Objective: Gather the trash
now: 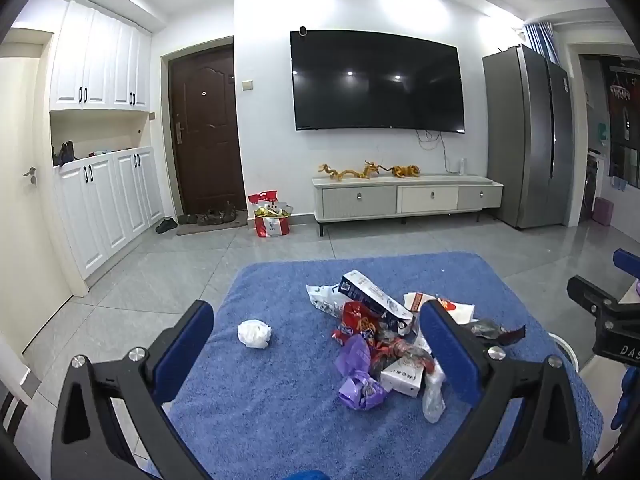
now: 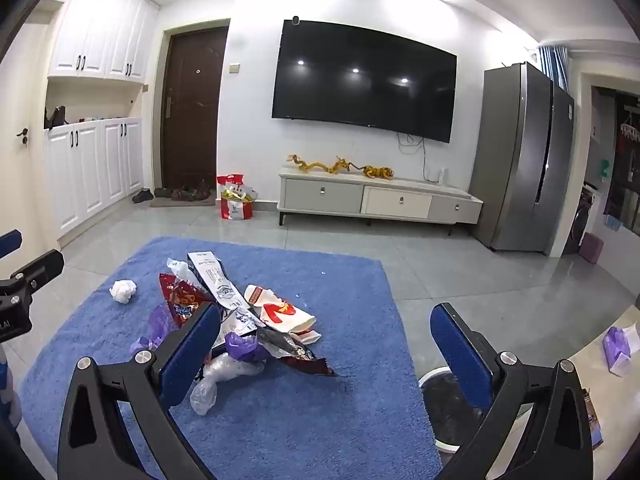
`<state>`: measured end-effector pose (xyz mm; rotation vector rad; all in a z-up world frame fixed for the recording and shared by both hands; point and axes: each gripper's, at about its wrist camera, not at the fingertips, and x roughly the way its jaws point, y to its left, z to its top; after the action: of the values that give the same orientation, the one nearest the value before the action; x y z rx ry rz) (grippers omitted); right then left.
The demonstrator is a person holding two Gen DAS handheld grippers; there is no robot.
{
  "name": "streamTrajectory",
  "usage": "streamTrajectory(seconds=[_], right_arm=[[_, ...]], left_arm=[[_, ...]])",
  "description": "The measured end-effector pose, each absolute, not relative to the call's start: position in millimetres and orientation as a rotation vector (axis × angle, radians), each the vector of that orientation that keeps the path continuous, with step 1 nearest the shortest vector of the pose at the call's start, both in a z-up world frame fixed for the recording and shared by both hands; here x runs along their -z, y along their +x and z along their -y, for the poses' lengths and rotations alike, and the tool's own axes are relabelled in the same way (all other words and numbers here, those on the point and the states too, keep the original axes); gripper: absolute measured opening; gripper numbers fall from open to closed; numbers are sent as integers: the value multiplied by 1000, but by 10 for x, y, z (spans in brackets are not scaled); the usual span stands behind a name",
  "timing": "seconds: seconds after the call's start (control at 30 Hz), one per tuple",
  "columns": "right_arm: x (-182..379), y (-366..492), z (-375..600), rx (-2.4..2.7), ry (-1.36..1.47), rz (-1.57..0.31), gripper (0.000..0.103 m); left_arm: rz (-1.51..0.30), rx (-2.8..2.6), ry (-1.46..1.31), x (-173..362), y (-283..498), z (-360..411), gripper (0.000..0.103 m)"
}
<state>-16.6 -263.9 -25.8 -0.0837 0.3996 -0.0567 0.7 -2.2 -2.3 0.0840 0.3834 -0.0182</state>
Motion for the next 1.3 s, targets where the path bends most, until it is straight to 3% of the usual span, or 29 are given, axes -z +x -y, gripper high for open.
streamTrajectory(seconds=[1.3], right_arm=[[44, -301, 2802, 91, -70, -276, 103]], left_arm=[[-416, 44, 46, -71, 73, -77, 103]])
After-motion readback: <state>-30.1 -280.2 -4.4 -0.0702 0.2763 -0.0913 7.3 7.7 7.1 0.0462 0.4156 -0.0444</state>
